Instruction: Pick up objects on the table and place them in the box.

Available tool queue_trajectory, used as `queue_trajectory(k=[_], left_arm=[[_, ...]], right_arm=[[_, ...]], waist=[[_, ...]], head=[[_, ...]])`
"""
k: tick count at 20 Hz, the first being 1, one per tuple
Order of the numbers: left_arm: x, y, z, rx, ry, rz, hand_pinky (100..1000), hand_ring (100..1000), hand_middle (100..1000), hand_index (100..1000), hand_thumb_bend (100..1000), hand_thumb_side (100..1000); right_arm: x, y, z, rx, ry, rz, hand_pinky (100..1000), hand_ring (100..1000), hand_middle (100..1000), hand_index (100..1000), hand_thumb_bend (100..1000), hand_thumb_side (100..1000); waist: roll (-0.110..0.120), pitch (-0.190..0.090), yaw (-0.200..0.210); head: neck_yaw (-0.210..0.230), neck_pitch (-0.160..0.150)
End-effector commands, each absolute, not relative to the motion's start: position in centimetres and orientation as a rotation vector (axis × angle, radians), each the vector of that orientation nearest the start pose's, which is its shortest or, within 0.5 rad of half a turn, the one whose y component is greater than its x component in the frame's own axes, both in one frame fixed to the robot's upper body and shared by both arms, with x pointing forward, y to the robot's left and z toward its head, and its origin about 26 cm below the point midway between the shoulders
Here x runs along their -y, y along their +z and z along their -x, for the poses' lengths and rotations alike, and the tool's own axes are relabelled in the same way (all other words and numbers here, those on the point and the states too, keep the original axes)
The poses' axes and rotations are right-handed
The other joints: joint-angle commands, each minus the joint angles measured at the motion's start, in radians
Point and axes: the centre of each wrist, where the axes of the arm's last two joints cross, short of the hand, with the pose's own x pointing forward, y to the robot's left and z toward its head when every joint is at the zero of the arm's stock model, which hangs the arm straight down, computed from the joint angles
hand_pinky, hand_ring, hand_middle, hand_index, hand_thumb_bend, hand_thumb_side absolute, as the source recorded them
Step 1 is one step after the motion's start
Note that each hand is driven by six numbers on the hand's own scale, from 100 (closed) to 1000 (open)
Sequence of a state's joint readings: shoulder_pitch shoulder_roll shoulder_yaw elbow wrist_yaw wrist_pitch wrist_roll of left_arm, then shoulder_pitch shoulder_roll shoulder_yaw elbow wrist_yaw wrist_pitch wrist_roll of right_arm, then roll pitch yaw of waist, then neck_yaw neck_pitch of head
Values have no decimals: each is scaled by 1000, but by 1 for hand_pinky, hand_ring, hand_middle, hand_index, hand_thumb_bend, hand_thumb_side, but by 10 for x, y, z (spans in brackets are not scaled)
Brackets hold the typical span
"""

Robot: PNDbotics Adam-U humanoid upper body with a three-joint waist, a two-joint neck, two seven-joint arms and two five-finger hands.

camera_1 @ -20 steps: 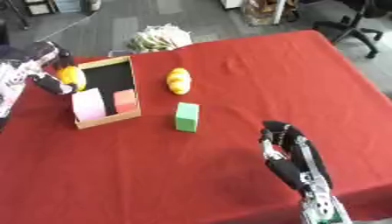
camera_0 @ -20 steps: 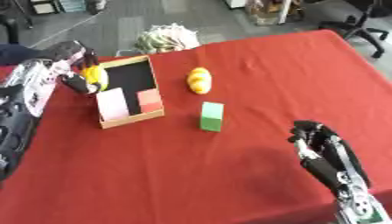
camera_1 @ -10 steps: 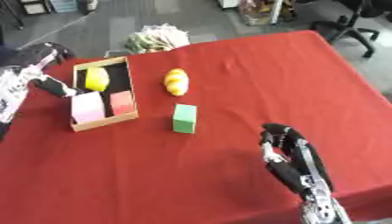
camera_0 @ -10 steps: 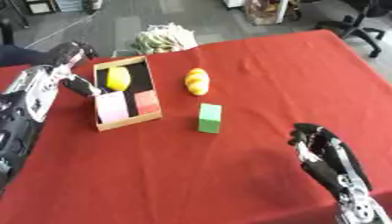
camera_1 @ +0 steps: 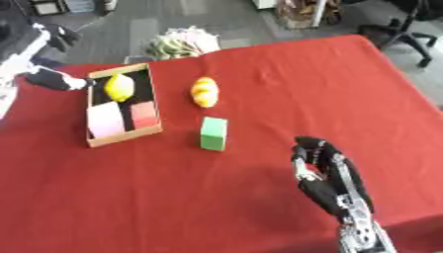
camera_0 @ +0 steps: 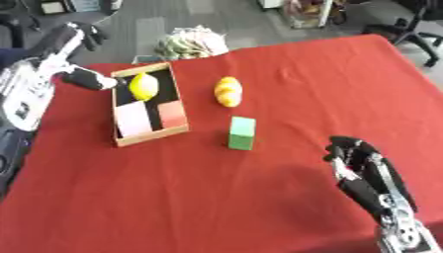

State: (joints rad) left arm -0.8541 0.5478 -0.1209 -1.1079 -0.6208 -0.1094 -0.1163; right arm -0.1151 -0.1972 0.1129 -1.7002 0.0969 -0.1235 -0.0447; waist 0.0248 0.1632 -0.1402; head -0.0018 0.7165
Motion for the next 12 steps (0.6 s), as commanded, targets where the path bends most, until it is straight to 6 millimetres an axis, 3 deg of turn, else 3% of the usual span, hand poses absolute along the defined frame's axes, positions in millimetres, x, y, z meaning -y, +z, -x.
queue_trajectory(k=[1,5,9,12], left_arm=[[-322,259,-423,1916,-1009,-909,764,644,643,791,620,210],[-320,250,-379,2022,-935,-727,760,634,629,783,602,214],[-307,219,-341,2067,-836,-512,757,629,622,778,586,221],[-297,194,-323,2061,-749,-397,749,620,612,771,581,228]], right_arm=[[260,84,-311,1978,419,221,723,613,609,749,100,217],[281,129,-334,2025,594,348,727,620,617,761,100,140],[298,173,-365,2016,766,462,732,634,632,787,100,100],[306,192,-390,1951,886,530,739,663,665,815,100,100]], waist=[[2,-41,18],[-3,-54,57],[-9,-64,93],[-12,-69,123]], head=[[-13,14],[-40,28],[-65,38],[-81,44]])
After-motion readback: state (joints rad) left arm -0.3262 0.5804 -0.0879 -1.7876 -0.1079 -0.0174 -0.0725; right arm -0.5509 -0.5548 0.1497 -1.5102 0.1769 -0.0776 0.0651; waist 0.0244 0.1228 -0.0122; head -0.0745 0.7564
